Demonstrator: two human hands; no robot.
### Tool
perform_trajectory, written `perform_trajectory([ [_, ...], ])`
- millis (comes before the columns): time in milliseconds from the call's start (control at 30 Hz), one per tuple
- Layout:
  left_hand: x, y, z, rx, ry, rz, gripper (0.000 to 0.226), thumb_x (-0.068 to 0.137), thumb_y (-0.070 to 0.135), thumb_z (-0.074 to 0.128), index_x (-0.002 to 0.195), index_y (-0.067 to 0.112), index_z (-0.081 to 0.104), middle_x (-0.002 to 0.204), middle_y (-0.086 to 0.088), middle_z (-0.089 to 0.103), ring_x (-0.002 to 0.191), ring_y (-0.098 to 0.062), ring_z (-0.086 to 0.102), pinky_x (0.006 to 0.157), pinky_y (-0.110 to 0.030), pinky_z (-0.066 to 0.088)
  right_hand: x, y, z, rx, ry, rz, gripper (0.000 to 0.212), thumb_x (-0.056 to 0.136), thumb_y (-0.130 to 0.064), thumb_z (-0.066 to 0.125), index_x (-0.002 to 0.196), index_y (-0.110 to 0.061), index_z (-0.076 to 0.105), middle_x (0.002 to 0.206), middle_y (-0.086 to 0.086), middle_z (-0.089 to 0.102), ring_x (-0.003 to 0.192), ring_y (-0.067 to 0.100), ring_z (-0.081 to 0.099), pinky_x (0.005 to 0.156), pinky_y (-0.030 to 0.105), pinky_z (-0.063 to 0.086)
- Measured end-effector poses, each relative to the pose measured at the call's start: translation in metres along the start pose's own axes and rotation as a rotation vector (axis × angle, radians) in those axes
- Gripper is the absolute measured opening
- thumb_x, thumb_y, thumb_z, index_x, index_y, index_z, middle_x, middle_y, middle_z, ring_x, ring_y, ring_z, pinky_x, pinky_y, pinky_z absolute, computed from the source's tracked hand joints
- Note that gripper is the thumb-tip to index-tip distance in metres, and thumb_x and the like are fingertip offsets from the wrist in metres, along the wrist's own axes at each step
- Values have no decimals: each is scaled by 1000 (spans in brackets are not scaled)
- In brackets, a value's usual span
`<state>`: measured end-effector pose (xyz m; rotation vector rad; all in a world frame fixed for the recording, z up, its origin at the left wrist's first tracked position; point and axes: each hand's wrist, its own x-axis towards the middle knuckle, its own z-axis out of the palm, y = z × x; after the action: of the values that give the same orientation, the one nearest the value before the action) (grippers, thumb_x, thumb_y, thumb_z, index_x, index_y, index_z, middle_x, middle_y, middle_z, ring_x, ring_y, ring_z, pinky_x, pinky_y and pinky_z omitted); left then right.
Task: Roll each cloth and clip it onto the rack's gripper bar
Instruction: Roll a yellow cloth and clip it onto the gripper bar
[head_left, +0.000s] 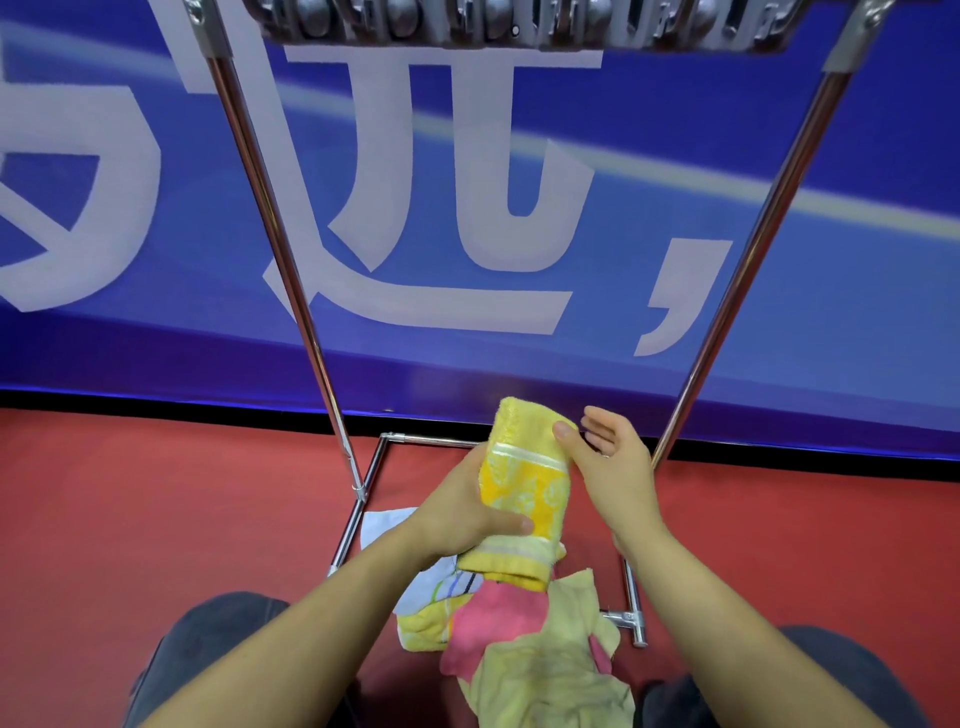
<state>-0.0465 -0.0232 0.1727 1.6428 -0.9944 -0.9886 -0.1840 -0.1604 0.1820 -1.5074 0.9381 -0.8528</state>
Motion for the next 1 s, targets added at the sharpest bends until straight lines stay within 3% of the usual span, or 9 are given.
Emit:
perform_trajectory([
  [133, 5, 5, -8, 161, 244, 50, 74, 63, 28, 83, 124, 45, 46, 113, 23, 65, 107, -8, 66, 93, -43, 55, -19, -18, 17, -1, -84, -55, 20, 89, -29, 76, 101, -13, 75, 94, -9, 76, 87, -2, 71, 73, 8, 49],
  [233, 1, 30, -8, 200, 250, 147, 69, 70, 17, 82, 118, 50, 45, 114, 25, 63, 105, 0, 64, 89, -29, 53, -27, -32, 38, 78, -264, 11, 9, 94, -29, 70, 101, -25, 73, 94, -9, 79, 90, -2, 72, 77, 16, 52],
  [367, -9, 57, -20, 40, 127, 207, 81, 78, 0, 83, 139, 33, 41, 126, 7, 63, 110, -3, 67, 86, -26, 56, -28, -61, 50, 124, -260, -42, 14, 97, -31, 66, 103, -21, 74, 94, -1, 79, 90, 12, 75, 78, 32, 58],
  [467, -25, 80, -39, -88, 112, 204, 76, 83, 7, 71, 148, 30, 38, 132, 1, 62, 112, -8, 67, 82, -24, 55, -27, -87, 55, 117, -240, -114, 15, 96, -31, 67, 101, -18, 74, 94, 4, 79, 93, 25, 74, 87, 46, 59],
  [567, -37, 109, -54, -193, 234, 209, 67, 76, 22, 50, 142, 30, 47, 126, 4, 65, 102, -4, 67, 74, -17, 52, -31, -116, 67, 111, -247, -173, 18, 98, -32, 64, 95, -17, 73, 89, 7, 77, 83, 20, 73, 83, 47, 57],
  [733, -43, 140, -76, -186, 461, 326, 38, 100, 47, 46, 134, 35, 59, 125, 13, 70, 118, -5, 65, 102, -36, 50, -41, -159, 100, 179, -254, -266, 13, 98, -31, 64, 101, -22, 72, 94, 4, 78, 92, 23, 74, 84, 46, 59],
  [833, -50, 156, -93, -91, 584, 367, 36, 107, 46, 39, 132, 36, 62, 120, 18, 71, 111, 5, 64, 93, -20, 50, -42, -177, 121, 153, -190, -319, 16, 99, -36, 61, 94, -24, 70, 87, 3, 76, 87, 27, 72, 80, 50, 59],
  [933, -53, 170, -112, -29, 731, 395, 32, 108, 42, 41, 100, 28, 69, 88, 10, 73, 78, 5, 65, 65, -15, 45, -41, -198, 142, 86, -163, -364, 25, 100, -42, 54, 87, -23, 65, 80, 5, 72, 80, 28, 68, 76, 52, 57],
  [1000, -55, 178, -127, -28, 832, 419, 37, 108, 41, 41, 84, 25, 63, 74, 10, 67, 65, 1, 60, 59, -20, 43, -40, -216, 154, 56, -150, -410, 30, 100, -42, 52, 84, -18, 62, 78, 7, 69, 79, 31, 66, 74, 53, 55],
])
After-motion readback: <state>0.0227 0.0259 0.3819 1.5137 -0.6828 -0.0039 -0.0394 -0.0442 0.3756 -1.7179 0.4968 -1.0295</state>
